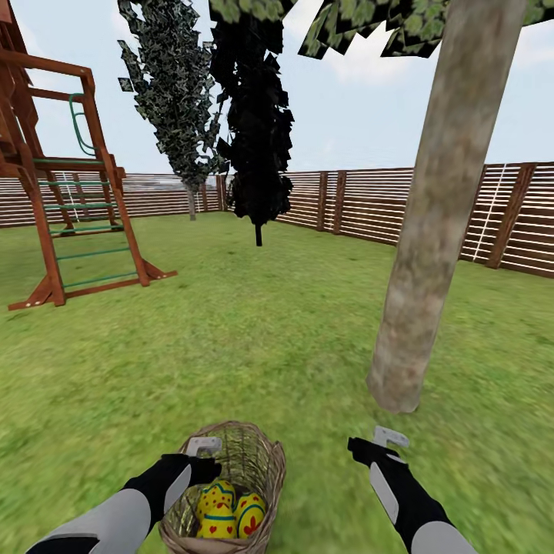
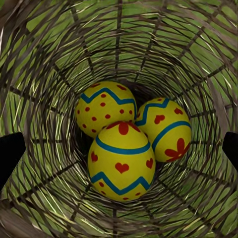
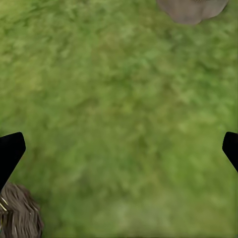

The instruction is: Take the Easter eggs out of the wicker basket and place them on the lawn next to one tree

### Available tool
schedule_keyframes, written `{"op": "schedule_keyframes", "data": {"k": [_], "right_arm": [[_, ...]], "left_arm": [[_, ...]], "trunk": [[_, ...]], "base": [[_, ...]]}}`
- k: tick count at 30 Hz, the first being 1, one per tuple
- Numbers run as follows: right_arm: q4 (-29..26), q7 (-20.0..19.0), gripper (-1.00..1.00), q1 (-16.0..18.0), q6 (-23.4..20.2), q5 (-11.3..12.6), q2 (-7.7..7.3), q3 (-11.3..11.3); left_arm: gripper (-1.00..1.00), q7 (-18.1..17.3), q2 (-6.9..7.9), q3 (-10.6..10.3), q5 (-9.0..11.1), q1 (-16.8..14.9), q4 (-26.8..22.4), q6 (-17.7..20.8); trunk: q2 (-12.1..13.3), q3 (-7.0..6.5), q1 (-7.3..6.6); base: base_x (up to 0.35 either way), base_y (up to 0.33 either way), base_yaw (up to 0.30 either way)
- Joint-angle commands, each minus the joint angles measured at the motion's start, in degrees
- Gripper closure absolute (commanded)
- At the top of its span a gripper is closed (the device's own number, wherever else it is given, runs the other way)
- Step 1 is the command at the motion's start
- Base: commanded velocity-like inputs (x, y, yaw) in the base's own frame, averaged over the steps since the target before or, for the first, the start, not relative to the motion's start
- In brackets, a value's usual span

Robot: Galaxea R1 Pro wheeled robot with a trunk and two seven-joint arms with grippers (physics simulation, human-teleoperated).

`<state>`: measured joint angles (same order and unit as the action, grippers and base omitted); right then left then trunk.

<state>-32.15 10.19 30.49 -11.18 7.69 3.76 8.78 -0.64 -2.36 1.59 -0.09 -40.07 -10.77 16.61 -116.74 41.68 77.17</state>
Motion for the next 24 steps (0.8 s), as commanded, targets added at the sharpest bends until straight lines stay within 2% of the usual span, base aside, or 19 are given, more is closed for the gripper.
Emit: {"op": "schedule_keyframes", "data": {"k": [1, 24], "right_arm": [[-0.1, 0.2, -1.0, 0.0, -0.2, 0.6, 0.03, 0.1], [0.0, 0.2, -1.0, -0.2, -0.2, 0.6, 0.02, 0.1]], "left_arm": [[-1.0, -0.1, -0.01, 0.2, 0.0, 0.0, -0.1, 0.4], [-1.0, -0.1, -0.02, 0.2, 0.0, 0.0, -0.1, 0.3]], "trunk": [[0.0, 0.06, 0.0], [0.0, 0.06, 0.0]], "base": [[0.112, 0.0, 0.0], [0.023, 0.0, 0.0]]}}
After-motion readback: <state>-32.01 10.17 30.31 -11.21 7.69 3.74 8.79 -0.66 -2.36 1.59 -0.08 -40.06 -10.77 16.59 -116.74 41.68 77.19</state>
